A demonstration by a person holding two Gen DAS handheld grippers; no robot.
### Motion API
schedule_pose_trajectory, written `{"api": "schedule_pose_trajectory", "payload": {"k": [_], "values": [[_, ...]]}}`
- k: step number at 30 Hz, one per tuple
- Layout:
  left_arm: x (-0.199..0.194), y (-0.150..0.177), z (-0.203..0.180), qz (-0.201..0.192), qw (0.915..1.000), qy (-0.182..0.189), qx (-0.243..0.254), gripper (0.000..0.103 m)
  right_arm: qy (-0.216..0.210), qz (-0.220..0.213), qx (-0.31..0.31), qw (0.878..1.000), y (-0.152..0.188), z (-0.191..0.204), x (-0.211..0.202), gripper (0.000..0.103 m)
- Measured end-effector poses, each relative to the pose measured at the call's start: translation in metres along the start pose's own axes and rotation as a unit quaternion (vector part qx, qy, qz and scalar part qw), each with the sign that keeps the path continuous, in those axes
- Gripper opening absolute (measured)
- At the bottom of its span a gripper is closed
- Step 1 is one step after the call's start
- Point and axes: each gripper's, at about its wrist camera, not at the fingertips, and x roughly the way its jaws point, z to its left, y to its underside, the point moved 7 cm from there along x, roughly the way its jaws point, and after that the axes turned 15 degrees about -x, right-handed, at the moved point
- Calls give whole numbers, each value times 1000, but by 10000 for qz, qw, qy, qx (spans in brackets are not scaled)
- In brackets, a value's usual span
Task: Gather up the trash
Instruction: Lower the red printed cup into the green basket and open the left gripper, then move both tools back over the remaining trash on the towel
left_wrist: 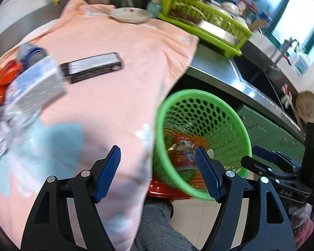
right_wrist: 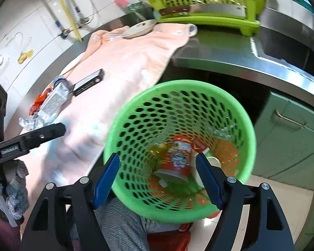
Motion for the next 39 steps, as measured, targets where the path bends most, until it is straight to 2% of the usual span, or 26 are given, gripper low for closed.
{"api": "schedule_pose_trajectory", "payload": {"k": [9,16,19,23,25,31,39], "values": [[-62,-16,77,-667,9951,-248,-693,73,-307,-25,-465,9984,-24,56,11,72],[-111,-24,159,-1207,9825,-650,-1258,73,-634,-4,-833,9945,-36,104,23,73],[-124,-28,193,-1325,9762,-774,-1529,73,-825,15,-1017,9914,-41,131,31,73],[-131,-31,223,-1356,9718,-799,-1755,73,-1082,26,-1316,9854,-48,167,42,73],[-131,-32,231,-1348,9713,-842,-1772,73,-1280,0,-1466,9809,-54,186,48,77],[-126,-36,249,-1313,9707,-813,-1842,73,-1800,-109,-2065,9617,-73,230,68,78],[-116,-40,270,-1183,9716,-706,-1923,73,-2307,-73,-2746,9335,-90,267,106,80]]}}
